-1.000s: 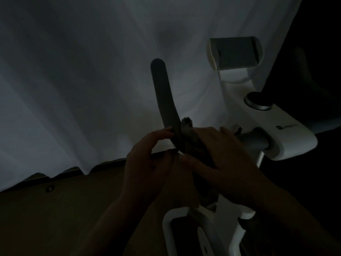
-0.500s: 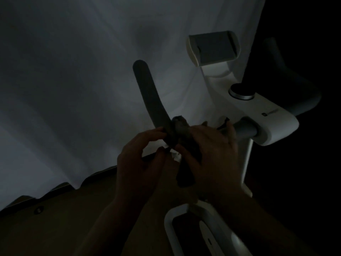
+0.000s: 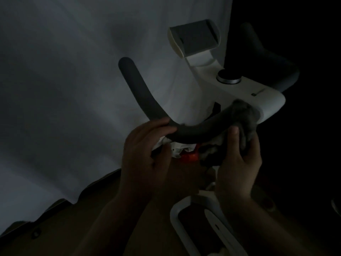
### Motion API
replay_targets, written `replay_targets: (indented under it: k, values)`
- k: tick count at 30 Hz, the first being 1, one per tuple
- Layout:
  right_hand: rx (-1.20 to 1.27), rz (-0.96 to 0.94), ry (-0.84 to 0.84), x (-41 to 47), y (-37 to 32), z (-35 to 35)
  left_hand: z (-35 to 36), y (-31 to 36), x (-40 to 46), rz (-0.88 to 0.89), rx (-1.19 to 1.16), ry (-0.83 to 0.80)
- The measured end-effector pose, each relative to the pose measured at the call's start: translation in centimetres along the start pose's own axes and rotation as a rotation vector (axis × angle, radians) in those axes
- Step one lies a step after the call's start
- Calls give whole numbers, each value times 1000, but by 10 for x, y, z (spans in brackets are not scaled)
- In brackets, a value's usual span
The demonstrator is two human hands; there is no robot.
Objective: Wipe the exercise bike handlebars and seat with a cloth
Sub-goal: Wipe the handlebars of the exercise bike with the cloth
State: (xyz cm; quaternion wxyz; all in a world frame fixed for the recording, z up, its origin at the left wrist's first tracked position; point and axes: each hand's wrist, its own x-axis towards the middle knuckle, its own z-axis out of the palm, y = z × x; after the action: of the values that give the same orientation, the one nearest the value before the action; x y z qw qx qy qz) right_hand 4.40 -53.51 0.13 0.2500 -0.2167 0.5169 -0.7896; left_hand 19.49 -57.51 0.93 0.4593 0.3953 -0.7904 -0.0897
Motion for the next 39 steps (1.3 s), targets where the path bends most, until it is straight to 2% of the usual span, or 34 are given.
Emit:
replay_targets:
  k: [2, 5, 8, 12, 15, 19, 24, 27, 30, 32, 36, 39]
  values:
    - [57, 148, 86, -13, -3, 15, 2, 5, 11, 65, -1, -67]
    - [65, 337, 114, -44, 5, 41, 5, 5, 21, 90, -71, -173]
    - [160, 428, 167, -46, 3, 57, 1, 3, 26, 83, -115, -231]
    - [269, 424, 298, -29, 0, 62, 1, 1, 30, 147, -12, -276]
    - [244, 414, 292, -37, 2, 68, 2, 0, 30, 136, -46, -274]
    - [367, 348, 342, -25, 8, 65, -1, 0, 33, 180, -54, -305]
    - [338, 276, 207, -27, 14, 61, -3, 1, 33, 155, -99, -318]
    - [313, 155, 203, -19, 19, 58, -2, 0, 32, 142, -116, -310]
    - [232, 59, 88, -34, 28, 61, -3, 1, 28, 125, -152, -309]
    - [246, 51, 35, -26, 31, 54, -3, 2, 28, 132, -151, -315]
    - [276, 191, 149, -10, 26, 49, 0, 1, 27, 165, -68, -301]
    - [219, 256, 100, -2, 19, 47, 1, -1, 27, 155, -66, -286]
